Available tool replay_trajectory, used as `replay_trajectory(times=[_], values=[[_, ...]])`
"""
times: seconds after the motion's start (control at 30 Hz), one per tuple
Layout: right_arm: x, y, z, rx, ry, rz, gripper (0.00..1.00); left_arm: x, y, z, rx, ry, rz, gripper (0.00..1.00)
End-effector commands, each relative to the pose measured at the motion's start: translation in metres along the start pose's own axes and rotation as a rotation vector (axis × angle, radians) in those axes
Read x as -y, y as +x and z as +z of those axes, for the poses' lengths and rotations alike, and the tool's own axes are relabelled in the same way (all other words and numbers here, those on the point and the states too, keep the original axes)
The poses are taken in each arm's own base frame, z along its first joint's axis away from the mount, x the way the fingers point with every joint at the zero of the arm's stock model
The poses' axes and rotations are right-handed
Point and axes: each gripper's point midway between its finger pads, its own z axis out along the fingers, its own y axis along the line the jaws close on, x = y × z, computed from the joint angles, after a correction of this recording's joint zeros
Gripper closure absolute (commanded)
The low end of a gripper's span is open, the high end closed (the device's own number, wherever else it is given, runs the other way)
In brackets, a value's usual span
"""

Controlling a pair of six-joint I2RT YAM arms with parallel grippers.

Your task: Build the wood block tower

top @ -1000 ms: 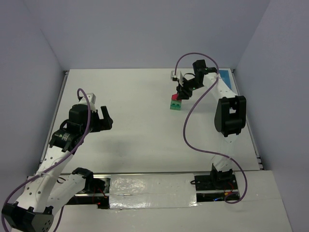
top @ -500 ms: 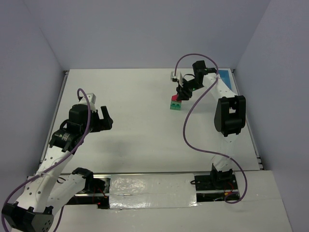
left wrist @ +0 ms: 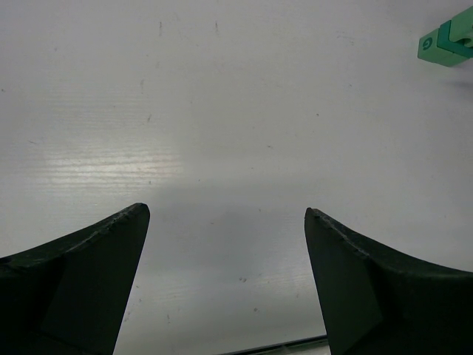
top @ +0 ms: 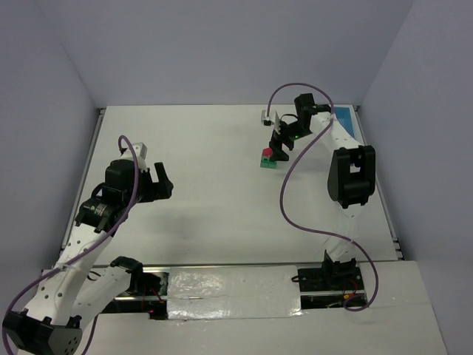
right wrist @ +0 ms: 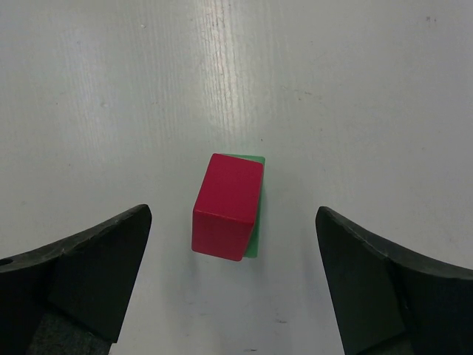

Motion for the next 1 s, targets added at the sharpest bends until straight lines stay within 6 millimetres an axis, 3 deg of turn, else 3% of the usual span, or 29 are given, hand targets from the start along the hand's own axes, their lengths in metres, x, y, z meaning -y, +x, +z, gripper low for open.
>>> replay_trajectory(times=[0.0, 0.13, 0.3, 0.47, 0.97], values=[[0.003, -0.006, -0.005, 0.024, 0.012, -0.011, 0.0, 0.004, -0.012, -0.001, 0.054, 0.027, 0.019, 0.01], [0.002, -0.011, -0.007, 0.036, 0.023, -0.029, 0.0, 0.004, -0.011, -0.001, 0.051, 0.026, 0.02, 0.01], [0.006, -0.001, -0.006, 0.01, 0.047, -0.025, 0.0, 0.004, -0.011, -0.001, 0.05, 0.025, 0.018, 0.01], [0.01, -0.01, -0.011, 0.032, 0.102, -0.073, 0.0, 0.004, -0.011, -0.001, 0.051, 0.026, 0.018, 0.01], [0.02, -0.001, -0.02, 0.002, 0.158, -0.05, 0.0, 0.004, -0.011, 0.0, 0.047, 0.028, 0.02, 0.01]])
